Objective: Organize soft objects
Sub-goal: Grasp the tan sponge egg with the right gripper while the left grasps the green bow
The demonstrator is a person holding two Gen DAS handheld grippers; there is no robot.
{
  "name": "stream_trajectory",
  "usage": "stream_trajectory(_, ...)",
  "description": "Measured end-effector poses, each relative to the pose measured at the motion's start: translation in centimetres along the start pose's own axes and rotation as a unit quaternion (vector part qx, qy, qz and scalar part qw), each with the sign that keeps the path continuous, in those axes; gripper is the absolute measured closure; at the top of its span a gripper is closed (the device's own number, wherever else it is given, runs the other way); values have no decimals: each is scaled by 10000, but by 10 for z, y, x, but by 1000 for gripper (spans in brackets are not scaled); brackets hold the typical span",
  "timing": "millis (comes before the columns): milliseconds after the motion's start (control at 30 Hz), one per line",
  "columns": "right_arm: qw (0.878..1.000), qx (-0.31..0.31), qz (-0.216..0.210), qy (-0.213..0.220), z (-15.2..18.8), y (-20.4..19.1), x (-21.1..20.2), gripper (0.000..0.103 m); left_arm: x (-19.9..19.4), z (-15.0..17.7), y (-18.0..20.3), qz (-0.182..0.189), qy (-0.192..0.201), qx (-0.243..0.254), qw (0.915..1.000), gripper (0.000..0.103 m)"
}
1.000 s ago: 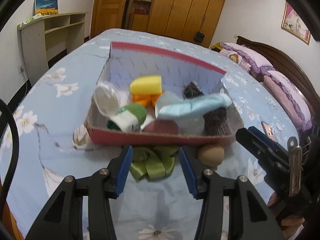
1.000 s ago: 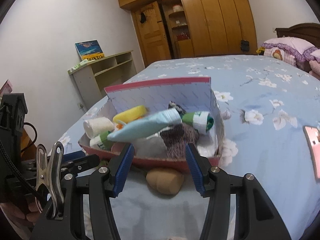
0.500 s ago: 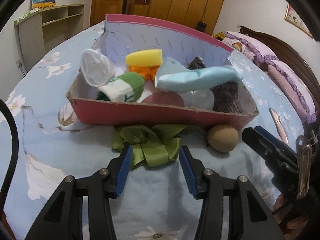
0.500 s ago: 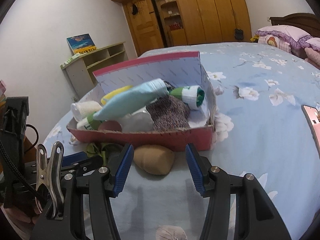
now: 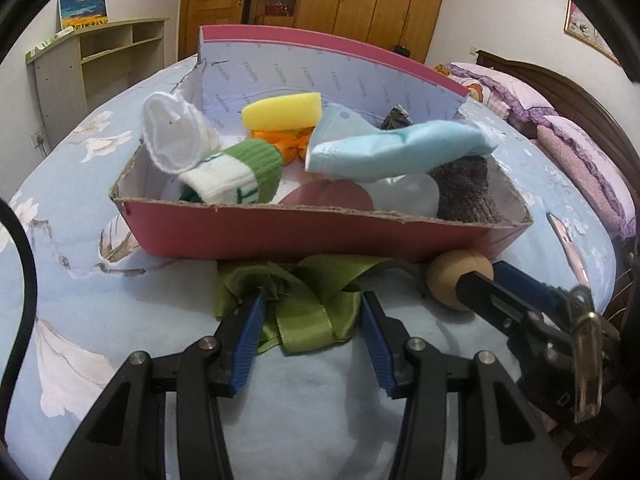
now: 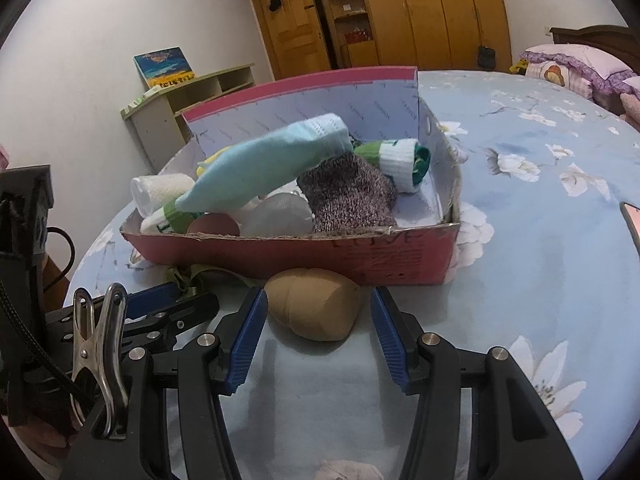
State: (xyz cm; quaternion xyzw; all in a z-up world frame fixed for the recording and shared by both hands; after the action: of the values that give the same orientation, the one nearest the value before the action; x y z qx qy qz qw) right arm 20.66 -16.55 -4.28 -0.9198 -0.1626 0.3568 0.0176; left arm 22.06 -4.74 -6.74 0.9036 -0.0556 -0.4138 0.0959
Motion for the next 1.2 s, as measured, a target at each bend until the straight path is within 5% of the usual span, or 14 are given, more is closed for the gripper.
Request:
stream_trajectory(633,9990,197,-243,-329,9,-2,28,48,2,8,-3,-53,112,79,9999,53)
stream_trajectory(967,9993,141,-269,-216,12,-9,19,62,-10,4,-11,60,162,-110,9998,80)
stream_trajectory(1200,9993,226,-266,-134,14,-8,7,63,-32,-1,-18,75,298,-184,9994,86)
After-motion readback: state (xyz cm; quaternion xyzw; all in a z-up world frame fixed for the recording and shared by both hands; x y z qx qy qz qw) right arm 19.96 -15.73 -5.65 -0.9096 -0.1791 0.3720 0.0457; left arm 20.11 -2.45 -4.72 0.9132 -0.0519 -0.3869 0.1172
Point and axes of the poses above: each gripper's, at about its wrist camera, not at the fingertips, and x roughly the way its jaws point, y to its right, z to its underside, the point moved 9 cm from there along x, roughly the way its jaws point, and after that the axes turned 6 degrees about -x, right-handed, at the moved point
